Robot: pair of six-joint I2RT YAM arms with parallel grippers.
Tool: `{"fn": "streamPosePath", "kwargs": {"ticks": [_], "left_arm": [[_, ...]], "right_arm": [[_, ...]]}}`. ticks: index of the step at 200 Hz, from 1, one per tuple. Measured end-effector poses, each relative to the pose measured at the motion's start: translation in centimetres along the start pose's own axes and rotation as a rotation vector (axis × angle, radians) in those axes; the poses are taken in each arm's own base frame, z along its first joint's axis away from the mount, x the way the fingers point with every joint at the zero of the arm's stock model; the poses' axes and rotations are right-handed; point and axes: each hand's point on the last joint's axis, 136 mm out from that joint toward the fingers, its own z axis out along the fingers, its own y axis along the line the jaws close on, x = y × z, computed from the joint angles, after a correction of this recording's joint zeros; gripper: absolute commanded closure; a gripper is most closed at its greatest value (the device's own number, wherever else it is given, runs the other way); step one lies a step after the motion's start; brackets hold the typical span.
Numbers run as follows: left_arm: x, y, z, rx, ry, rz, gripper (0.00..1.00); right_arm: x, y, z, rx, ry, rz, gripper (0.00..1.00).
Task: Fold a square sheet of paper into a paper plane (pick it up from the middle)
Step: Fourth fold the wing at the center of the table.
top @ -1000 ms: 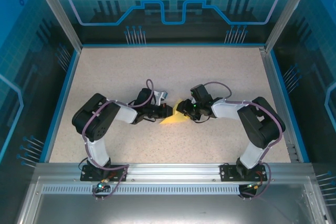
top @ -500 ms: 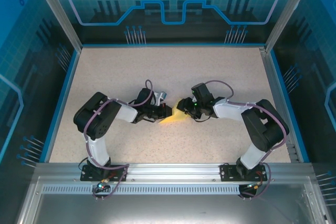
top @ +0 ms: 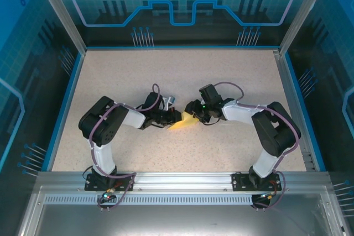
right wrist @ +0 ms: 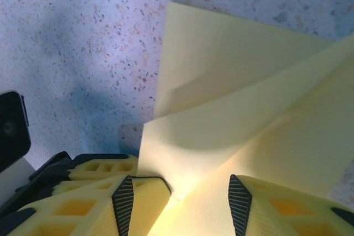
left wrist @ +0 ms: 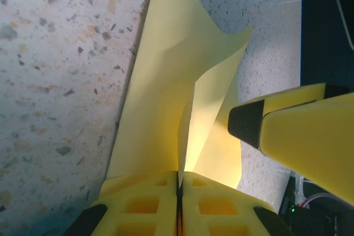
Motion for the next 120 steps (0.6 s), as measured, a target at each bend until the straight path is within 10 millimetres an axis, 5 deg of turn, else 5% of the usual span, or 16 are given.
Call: {"fn": "streamPosePath", "kwargs": {"ticks": [120], "left_arm": [[-0.1,0.2,0.2,0.013,-0.013,-0.037,0.86]], "right_arm": [[0.7,-1.0,1.4,0.103,0.042,0.051,0.56]]}}
